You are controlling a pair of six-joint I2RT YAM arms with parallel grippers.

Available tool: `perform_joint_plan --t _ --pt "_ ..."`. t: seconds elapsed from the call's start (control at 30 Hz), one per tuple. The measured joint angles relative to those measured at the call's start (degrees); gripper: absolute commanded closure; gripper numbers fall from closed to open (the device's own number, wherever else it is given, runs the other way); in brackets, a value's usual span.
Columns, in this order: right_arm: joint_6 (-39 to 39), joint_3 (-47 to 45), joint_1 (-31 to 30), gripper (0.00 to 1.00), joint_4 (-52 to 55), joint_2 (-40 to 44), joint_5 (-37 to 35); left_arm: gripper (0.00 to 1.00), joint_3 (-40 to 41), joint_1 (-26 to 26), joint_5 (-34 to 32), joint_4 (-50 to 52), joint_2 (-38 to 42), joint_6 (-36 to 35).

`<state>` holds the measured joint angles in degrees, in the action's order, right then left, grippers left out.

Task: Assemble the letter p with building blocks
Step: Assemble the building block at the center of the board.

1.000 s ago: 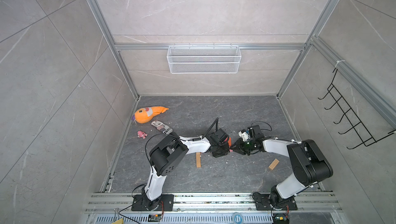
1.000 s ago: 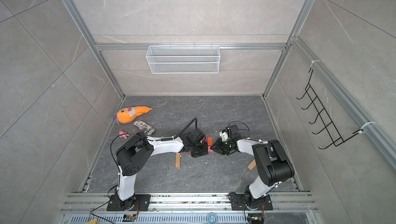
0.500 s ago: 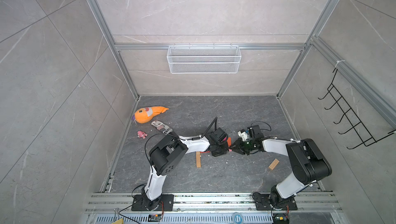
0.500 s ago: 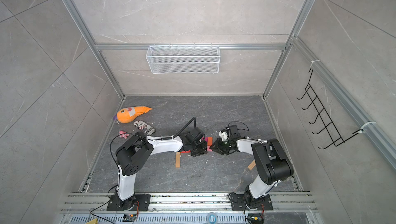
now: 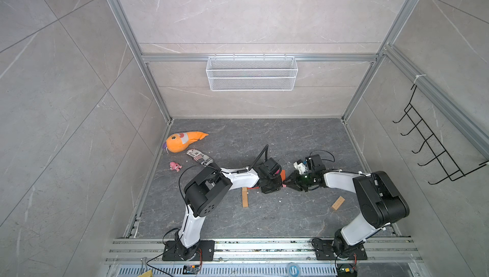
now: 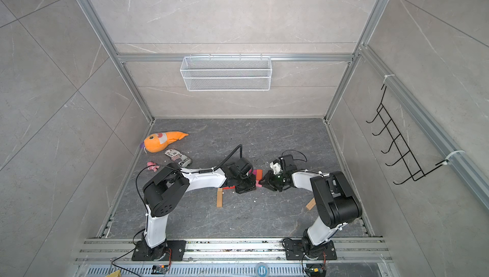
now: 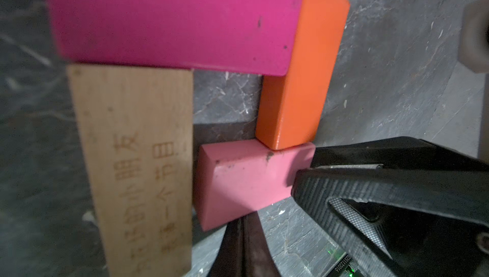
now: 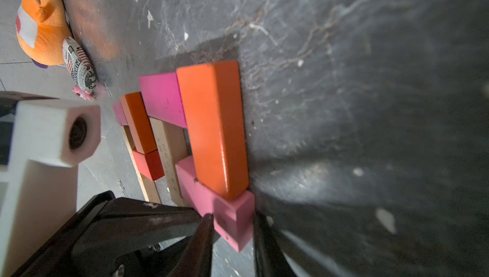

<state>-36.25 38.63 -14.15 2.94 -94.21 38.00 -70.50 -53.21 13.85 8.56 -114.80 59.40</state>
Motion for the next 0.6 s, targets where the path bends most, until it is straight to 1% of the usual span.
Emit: perform_joint_plan --t 0.6 --pt "0.0 0.8 0.0 0.67 0.1 -0.5 -0.1 0.99 -0.3 -0.2 1.6 -1.7 -0.9 -0.5"
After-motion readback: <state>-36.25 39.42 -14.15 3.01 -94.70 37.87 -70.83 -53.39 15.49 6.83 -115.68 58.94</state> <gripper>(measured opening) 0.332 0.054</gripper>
